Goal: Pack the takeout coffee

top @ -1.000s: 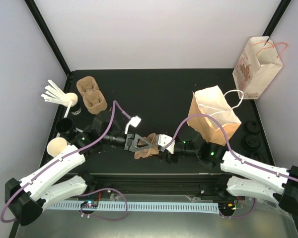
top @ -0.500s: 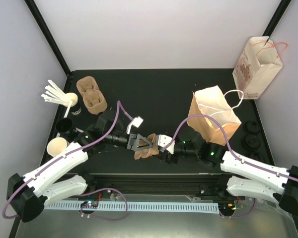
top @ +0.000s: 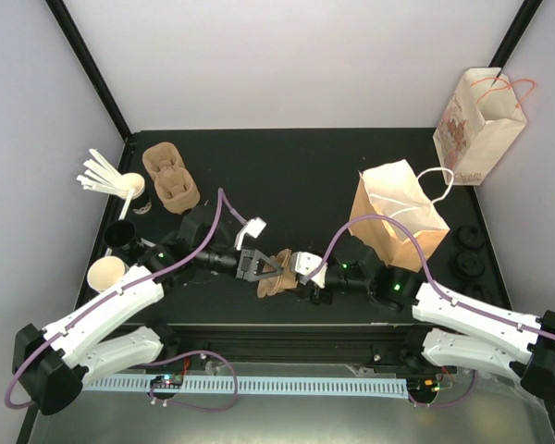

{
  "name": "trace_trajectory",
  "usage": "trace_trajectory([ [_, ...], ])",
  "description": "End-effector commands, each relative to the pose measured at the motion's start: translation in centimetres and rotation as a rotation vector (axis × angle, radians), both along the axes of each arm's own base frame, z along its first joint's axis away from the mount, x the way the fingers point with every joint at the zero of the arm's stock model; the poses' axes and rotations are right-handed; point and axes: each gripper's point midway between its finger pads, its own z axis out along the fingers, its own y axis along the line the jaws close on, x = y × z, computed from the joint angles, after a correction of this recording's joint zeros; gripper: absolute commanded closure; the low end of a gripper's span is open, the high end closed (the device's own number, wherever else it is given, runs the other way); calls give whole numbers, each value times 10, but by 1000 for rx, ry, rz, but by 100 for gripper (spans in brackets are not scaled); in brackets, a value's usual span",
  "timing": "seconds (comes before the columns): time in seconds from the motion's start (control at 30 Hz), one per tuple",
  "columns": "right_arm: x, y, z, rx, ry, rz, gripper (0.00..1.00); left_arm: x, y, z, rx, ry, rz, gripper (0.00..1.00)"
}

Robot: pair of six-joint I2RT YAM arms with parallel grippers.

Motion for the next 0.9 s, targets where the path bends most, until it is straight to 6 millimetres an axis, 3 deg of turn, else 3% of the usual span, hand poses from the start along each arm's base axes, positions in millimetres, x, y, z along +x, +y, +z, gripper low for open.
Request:
trace_trajectory([
  [0.0,-6,-2,11,46,-23,15,33,6,6,22,-26,-65,18,92],
  [0.6,-9,-15,7,50,-16,-14,32,17,28,14,29,-87,76,98],
  [0.77,-11,-12,13,82,-5,-4,16,12,23,14,-29,-50,43,99],
  [0.87,-11,-9,17,106,2,-3,1,11,21,14,-46,-42,37,99],
])
